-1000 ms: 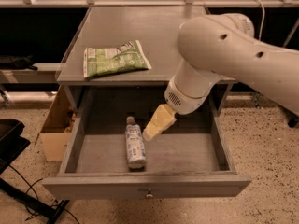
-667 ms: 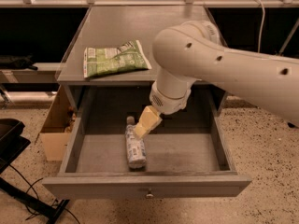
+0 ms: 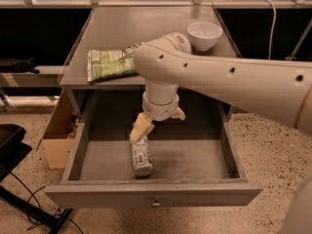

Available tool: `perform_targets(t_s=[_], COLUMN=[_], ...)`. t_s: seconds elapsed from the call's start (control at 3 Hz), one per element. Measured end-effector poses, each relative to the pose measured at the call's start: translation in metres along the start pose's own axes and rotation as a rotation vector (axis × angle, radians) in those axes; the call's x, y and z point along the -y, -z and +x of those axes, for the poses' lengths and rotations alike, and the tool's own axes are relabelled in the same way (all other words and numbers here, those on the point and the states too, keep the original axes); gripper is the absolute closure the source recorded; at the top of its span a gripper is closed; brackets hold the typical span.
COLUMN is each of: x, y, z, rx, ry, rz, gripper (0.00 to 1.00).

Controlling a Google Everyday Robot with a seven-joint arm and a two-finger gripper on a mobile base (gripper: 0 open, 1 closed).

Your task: Pick blue plastic bottle from top drawer and place on counter

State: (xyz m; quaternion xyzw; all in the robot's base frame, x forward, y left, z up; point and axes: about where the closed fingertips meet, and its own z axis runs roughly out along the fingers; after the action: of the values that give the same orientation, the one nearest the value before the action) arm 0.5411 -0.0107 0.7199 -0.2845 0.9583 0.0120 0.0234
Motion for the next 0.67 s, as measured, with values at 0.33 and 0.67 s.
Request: perform_targets(t_s=[0.33, 0.67], x=[-0.010, -0.020], y=[-0.028, -0.047], z=[-0.003, -0.006], rx=[-0.052, -0.071], ry=[-0.084, -0.137], rz=[-0.027, -0.067], gripper=[0.00, 0.00])
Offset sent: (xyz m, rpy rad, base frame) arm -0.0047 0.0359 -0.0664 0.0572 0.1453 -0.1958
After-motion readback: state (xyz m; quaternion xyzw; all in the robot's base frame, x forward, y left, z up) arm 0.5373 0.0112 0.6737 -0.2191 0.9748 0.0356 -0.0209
